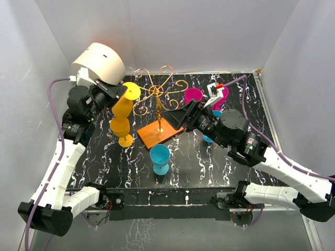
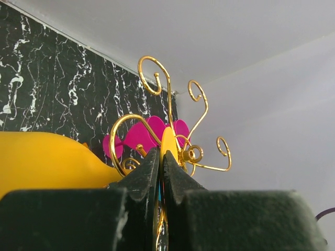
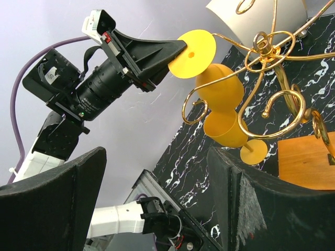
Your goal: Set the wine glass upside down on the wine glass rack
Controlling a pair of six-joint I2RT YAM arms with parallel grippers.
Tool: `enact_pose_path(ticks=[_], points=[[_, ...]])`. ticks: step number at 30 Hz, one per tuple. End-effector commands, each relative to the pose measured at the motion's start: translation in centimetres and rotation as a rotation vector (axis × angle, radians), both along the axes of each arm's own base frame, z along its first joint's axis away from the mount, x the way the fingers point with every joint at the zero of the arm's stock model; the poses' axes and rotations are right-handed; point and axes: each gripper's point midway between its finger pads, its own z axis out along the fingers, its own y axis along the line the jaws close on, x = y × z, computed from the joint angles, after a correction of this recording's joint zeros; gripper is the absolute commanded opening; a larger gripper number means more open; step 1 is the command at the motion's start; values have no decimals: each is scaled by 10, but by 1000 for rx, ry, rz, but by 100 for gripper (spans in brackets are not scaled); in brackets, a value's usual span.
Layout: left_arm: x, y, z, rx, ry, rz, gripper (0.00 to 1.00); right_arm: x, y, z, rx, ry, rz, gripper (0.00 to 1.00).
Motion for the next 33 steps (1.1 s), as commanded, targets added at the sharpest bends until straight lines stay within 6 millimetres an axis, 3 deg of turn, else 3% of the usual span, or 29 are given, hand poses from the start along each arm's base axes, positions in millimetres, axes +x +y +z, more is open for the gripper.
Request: enact_pose_path(ticks=[1, 9, 14, 24, 33], points=[[-12, 5, 3, 18, -9, 3, 3, 2, -5, 13, 42, -25, -22, 76], [-13, 11, -7, 56, 29, 28, 11, 2, -5, 11, 38, -18, -25, 76], [-14, 16, -11, 89, 51, 43, 21, 3, -5, 9, 34, -16, -29, 76], [-25, 21, 1, 137, 37, 42, 42, 7, -8, 9, 10, -27, -53, 77], [-45, 44, -1, 248, 51, 114, 59, 3, -17, 6, -3, -55, -58, 77]])
